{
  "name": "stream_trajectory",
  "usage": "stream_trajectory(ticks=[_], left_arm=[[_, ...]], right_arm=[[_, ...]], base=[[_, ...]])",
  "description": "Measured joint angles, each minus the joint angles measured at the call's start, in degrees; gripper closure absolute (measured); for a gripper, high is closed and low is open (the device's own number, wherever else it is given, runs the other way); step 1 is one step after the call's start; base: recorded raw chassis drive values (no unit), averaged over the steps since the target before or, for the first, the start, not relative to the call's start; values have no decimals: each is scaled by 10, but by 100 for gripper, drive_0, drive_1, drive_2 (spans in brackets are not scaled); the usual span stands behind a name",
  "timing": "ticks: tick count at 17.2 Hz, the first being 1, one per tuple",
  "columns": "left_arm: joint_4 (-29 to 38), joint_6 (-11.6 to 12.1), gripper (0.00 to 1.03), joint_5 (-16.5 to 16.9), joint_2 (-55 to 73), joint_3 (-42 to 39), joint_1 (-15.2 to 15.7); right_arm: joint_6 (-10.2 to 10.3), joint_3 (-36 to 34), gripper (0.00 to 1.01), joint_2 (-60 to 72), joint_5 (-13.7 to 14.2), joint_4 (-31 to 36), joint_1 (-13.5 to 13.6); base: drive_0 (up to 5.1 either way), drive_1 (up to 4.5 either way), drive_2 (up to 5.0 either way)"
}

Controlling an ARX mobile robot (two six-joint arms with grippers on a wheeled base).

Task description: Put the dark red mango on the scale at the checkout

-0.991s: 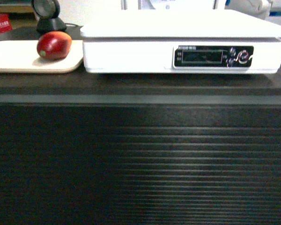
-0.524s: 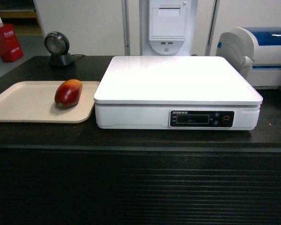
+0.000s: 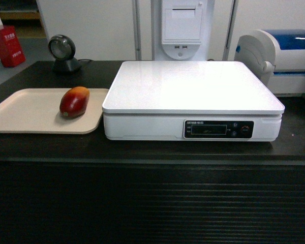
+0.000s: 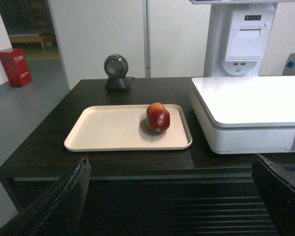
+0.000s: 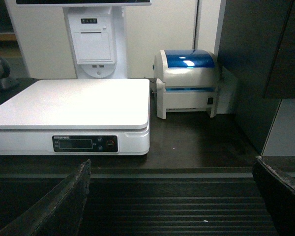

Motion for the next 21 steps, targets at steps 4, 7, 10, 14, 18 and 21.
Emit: stream_trajectory(ticks=[4, 7, 10, 14, 18, 21], left_arm=[[0, 0, 5, 0, 0, 0, 0], [0, 0, 5, 0, 0, 0, 0], [0, 0, 5, 0, 0, 0, 0], [0, 0, 5, 0, 0, 0, 0], [-61, -35, 5, -96, 28, 20, -40], [-6, -99, 5, -235, 136, 47, -46]], right_arm=[[0, 0, 3, 0, 0, 0, 0], [0, 0, 3, 0, 0, 0, 0], [0, 0, 3, 0, 0, 0, 0], [0, 0, 3, 0, 0, 0, 0], [0, 0, 3, 0, 0, 0, 0], [0, 0, 3, 0, 1, -1, 0]], base=[[0, 0, 0], [0, 0, 0], [0, 0, 0], [0, 0, 0], [0, 0, 0], [0, 0, 0]])
